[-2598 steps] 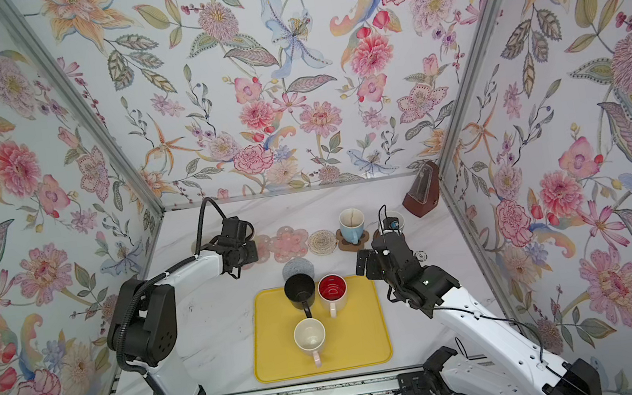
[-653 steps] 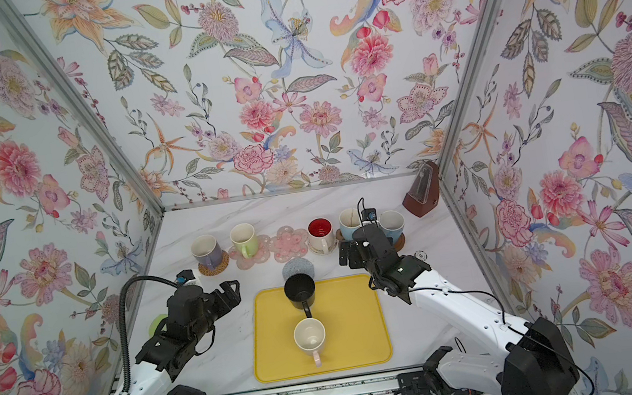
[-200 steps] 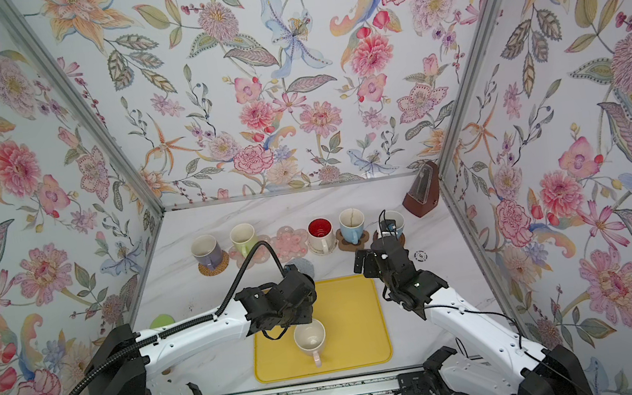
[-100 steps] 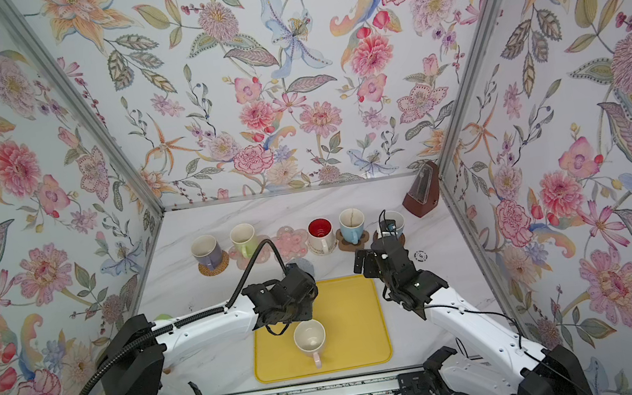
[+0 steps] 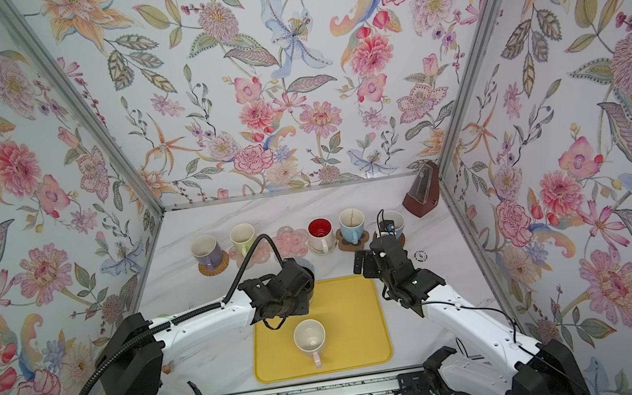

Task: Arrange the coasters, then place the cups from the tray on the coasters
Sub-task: 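Lift the black mug with the left gripper and carry it toward the coasters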

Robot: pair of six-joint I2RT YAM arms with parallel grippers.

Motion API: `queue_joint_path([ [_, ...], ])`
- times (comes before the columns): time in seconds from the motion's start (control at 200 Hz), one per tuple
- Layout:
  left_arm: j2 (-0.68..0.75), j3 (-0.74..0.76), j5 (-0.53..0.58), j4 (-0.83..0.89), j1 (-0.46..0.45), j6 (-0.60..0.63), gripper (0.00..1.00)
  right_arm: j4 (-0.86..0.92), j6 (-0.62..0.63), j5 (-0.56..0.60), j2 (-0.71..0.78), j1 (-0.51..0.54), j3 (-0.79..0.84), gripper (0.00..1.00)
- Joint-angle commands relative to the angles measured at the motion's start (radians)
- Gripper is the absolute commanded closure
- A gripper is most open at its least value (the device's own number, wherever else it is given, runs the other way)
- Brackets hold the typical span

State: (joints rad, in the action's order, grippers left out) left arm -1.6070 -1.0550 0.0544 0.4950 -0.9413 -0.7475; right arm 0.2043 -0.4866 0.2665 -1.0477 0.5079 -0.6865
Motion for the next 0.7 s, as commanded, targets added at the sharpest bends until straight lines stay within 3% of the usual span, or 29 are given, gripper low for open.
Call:
queue_joint_path([
  [0.0, -0.020, -0.038, 0.003, 0.005, 0.015, 0.031, 0.79, -0.003, 0.013, -0.012, -0.011, -0.006, -0.035, 0.01],
  [0.29, 0.011, -0.016, 0.016, 0.001, 0.015, 0.029, 1.00, -0.010, 0.005, -0.017, -0.024, -0.007, -0.030, 0.01],
  [0.696, 0.177, -0.091, 0.105, 0.057, 0.023, 0.097, 1.00, 0.001, -0.006, -0.009, 0.014, -0.006, -0.007, 0.01],
])
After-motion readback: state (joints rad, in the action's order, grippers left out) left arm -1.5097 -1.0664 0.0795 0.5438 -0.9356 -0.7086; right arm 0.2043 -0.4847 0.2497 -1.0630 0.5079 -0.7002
